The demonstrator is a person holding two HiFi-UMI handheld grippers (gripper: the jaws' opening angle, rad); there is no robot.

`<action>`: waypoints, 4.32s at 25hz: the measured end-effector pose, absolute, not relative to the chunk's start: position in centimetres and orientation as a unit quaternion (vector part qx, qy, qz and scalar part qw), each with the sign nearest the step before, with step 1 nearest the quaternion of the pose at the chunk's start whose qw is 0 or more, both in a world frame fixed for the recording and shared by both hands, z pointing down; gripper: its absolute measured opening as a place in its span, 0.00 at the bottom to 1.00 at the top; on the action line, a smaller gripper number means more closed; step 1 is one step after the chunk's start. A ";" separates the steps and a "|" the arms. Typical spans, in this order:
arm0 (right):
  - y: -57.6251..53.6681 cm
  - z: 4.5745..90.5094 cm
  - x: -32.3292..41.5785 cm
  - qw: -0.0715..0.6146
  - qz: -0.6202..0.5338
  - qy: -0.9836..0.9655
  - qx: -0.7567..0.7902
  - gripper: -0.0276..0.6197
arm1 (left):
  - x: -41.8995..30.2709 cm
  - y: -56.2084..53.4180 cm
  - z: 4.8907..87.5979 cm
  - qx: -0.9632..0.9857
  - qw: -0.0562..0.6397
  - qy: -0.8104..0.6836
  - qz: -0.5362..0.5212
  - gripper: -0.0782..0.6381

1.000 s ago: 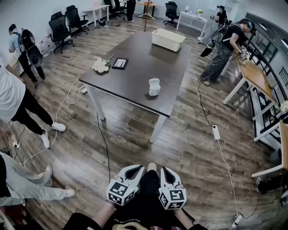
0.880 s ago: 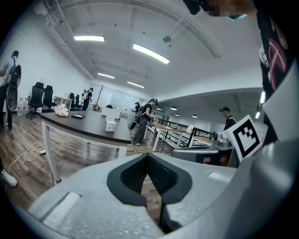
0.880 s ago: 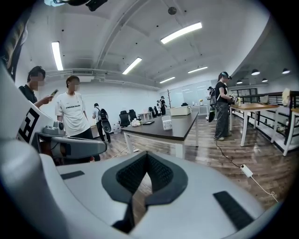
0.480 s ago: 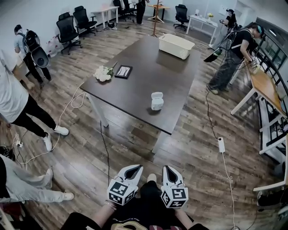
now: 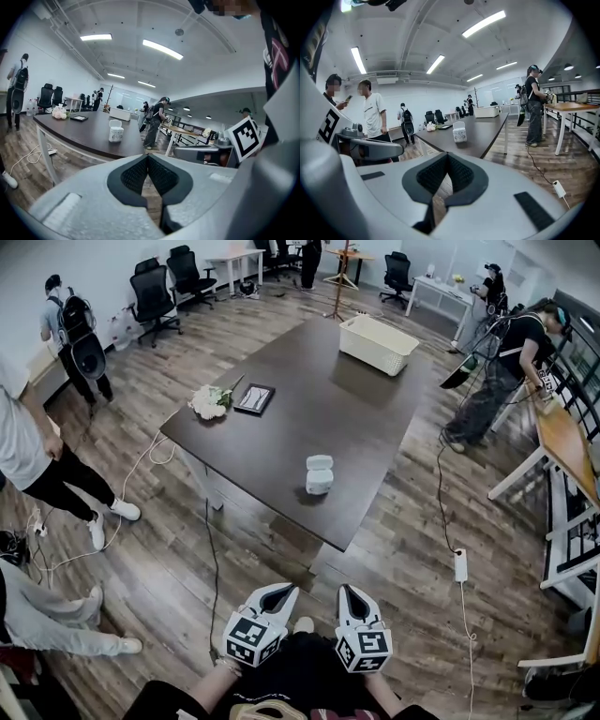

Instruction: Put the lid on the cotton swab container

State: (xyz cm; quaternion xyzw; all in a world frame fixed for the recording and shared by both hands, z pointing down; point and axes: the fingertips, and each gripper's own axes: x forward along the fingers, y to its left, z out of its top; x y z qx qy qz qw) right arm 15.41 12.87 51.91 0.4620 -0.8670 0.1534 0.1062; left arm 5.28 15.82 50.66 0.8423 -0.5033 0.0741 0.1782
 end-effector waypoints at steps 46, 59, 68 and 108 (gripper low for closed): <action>-9.0 52.9 8.8 0.118 0.185 -0.842 0.492 0.05 | -2.0 -8.9 53.4 0.865 0.194 -0.447 0.119 0.12; -12.7 52.4 7.9 0.107 0.182 -0.794 0.570 0.05 | -2.1 -13.1 56.1 0.905 0.205 -0.329 0.176 0.41; -13.9 51.9 8.9 0.103 0.178 -0.793 0.574 0.05 | -0.2 -14.1 58.6 0.904 0.206 -0.304 0.219 0.45; -24.1 53.9 3.9 0.257 0.259 -0.889 0.276 0.05 | 3.1 -15.2 61.7 0.910 0.123 -0.226 0.326 0.41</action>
